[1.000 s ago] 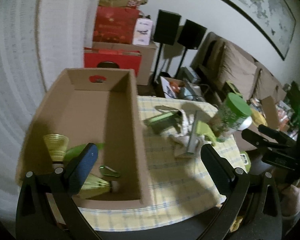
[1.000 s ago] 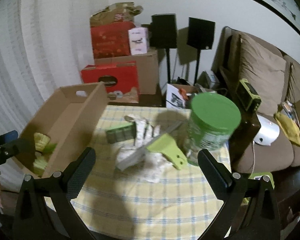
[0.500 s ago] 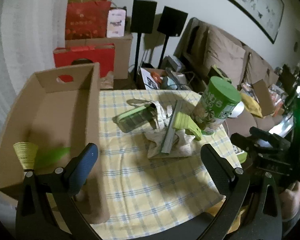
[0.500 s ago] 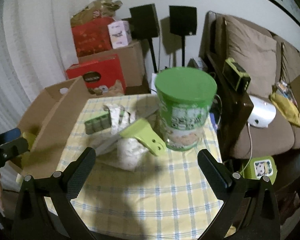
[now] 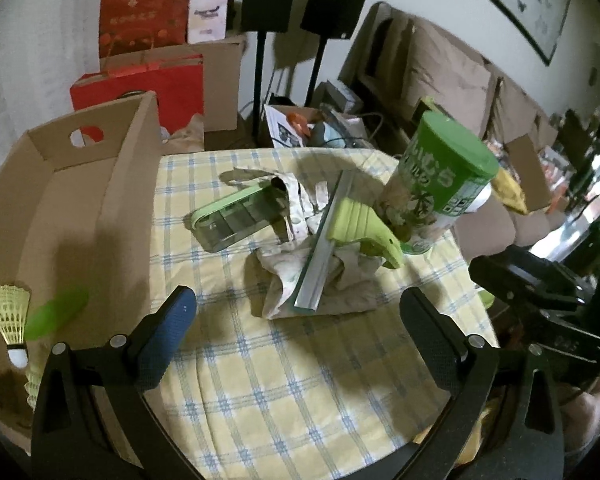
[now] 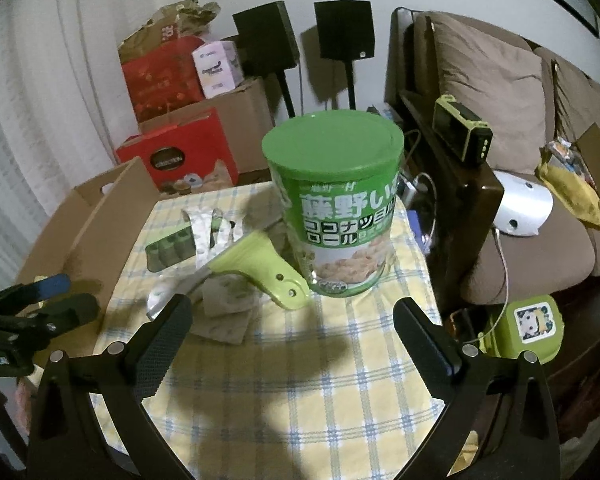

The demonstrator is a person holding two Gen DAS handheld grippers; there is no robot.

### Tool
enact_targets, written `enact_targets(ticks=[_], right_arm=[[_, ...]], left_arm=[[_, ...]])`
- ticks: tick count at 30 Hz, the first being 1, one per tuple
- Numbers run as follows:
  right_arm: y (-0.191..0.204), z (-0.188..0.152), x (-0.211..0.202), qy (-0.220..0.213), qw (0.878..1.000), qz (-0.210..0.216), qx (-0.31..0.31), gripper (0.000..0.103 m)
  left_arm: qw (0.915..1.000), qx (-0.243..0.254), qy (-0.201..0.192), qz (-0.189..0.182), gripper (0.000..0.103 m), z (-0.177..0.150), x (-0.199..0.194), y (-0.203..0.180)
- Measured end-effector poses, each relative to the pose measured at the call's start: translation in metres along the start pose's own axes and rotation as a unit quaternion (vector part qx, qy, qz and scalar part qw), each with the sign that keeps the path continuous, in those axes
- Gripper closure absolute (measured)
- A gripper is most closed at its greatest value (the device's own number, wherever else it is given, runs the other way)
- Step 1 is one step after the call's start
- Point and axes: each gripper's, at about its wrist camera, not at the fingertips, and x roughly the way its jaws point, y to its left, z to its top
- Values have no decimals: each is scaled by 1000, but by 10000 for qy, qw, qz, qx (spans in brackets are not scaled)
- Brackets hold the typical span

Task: Organize objects
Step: 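Move both tools back over the table toward the grey squeegee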

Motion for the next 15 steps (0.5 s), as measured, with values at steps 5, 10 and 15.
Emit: enact_targets(ticks=[5, 10, 15], right_arm=[[-4, -6, 12, 132, 9999, -25, 71, 3], [-9, -9, 16, 160, 9998, -20, 126, 3], [-13, -10, 19, 184, 9996, 18, 192, 3]], left_arm=[[9968, 548, 38, 578, 11, 4, 21, -18], [9952, 719, 378, 538, 30, 3, 44, -27], [9942, 694, 663, 476, 43, 0, 63, -27]])
